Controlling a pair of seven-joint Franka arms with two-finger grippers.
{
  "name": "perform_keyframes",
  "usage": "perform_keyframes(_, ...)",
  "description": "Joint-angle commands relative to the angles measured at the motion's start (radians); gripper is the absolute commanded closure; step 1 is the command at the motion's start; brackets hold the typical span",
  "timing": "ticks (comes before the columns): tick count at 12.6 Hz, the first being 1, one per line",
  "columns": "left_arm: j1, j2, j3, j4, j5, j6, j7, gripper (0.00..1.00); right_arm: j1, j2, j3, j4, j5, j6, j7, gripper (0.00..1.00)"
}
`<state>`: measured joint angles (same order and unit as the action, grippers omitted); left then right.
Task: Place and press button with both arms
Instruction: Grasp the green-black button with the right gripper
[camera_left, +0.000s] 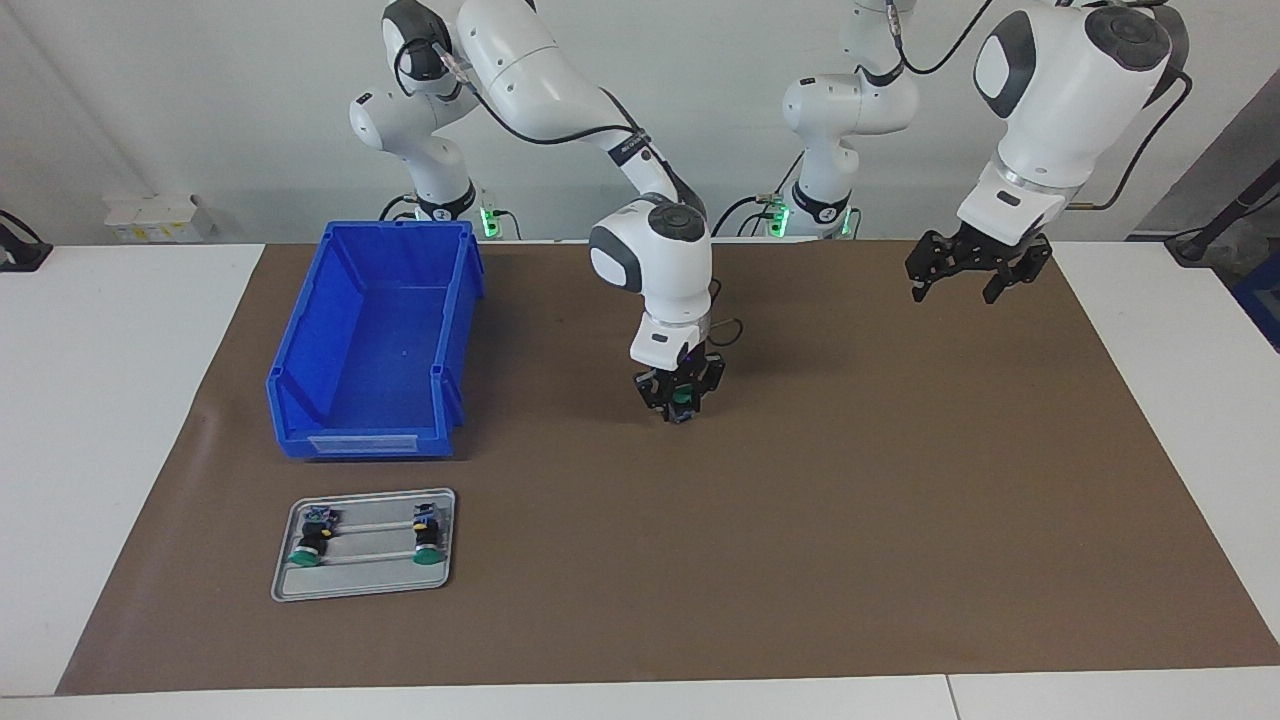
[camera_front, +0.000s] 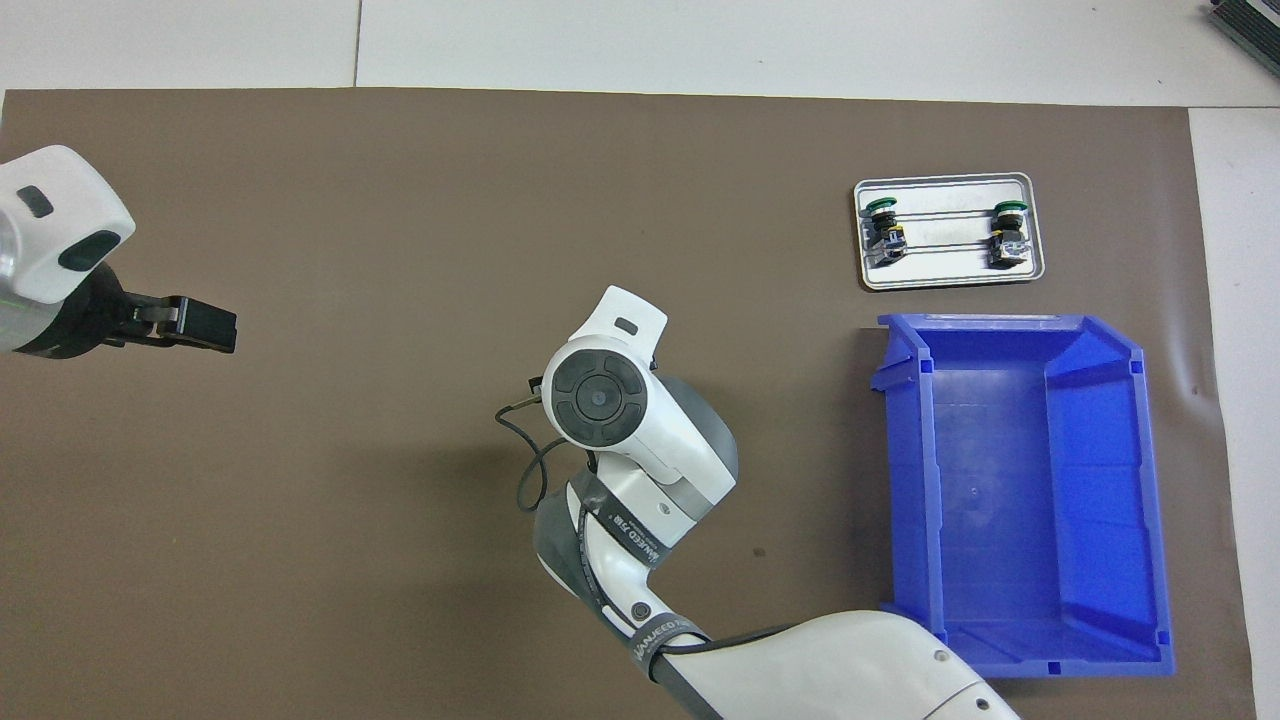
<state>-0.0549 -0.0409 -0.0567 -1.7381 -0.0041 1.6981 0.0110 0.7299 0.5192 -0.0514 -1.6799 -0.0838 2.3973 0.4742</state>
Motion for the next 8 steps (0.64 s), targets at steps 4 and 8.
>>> perform_keyframes(4, 0.032, -0.037, -0.003, -0.043, 0.003, 0.017, 0.001, 0.0, 0.014, -0.016, -0.008, -0.004, -0.011, -0.021, 0.015, 1.0)
perform_keyframes(8, 0.035, -0.037, -0.003, -0.043, 0.003, 0.017, 0.001, 0.0, -0.047, -0.132, -0.015, 0.009, -0.005, -0.119, 0.015, 1.0)
